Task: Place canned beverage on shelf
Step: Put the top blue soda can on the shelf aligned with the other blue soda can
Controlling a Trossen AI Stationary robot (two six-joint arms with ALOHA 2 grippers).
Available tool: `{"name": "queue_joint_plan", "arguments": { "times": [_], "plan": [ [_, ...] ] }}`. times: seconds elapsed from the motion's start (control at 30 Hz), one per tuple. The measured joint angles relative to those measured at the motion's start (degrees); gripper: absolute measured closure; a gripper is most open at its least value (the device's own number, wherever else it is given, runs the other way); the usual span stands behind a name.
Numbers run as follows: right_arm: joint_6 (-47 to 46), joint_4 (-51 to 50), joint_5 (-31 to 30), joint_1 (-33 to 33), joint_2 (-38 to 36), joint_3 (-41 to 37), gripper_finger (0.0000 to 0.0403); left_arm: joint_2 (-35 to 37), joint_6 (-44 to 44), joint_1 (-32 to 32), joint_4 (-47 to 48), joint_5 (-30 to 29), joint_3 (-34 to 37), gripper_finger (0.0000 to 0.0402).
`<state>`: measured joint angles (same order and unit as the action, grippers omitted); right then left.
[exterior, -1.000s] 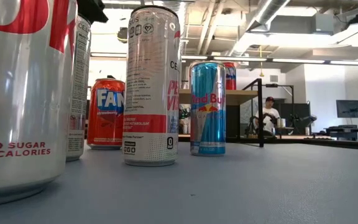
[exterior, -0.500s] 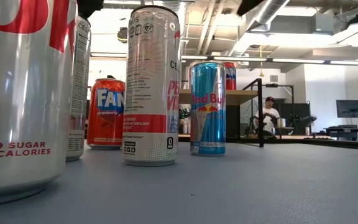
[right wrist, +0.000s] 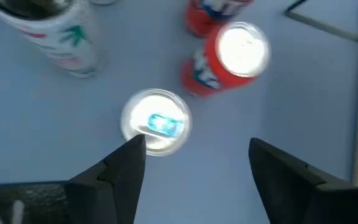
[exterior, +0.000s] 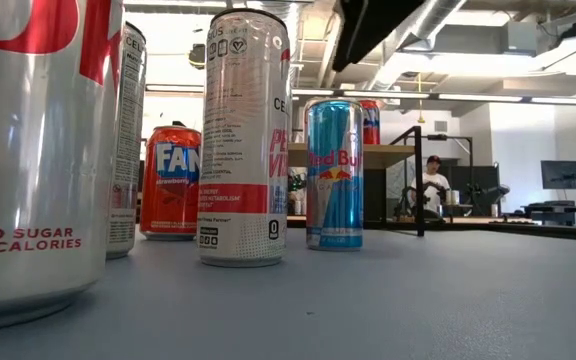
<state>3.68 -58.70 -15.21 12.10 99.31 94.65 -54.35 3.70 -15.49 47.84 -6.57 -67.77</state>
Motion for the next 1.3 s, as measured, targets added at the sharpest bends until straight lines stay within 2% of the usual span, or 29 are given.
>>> {"name": "queue_joint_plan", "arguments": {
  "times": [0.13,0.2,0.57,0.7,0.97,1.3],
  "plan": [
    [-0.6,-1.1,7.5,0.0,3.9,4.3,0.0111,0.3,0.3,-0.1,0.6,-0.4,0.0,0.0153],
    [-0.6,-1.7,9.3,0.0,5.7,6.2,0.0102,0.7,1.0,-0.1,0.8,-0.6,0.0,0.0153],
    [-0.3,-5.5,8.2,-0.3,13.2,8.6,0.0094,1.5,1.3,-0.1,2.0,-1.4,0.0,0.0153],
    [-0.5,-5.3,7.2,-0.8,13.4,8.7,0.0094,1.5,1.3,-0.1,2.1,-1.4,0.0,0.0153],
    [-7.9,-4.7,7.8,-2.5,13.0,8.6,0.0094,1.5,1.5,-0.1,2.4,-1.4,0.0,0.0153],
    [-12.4,-4.7,7.6,-2.4,13.2,8.6,0.0094,1.5,1.5,-0.1,2.9,-1.4,0.0,0.0153]
  ]
}}
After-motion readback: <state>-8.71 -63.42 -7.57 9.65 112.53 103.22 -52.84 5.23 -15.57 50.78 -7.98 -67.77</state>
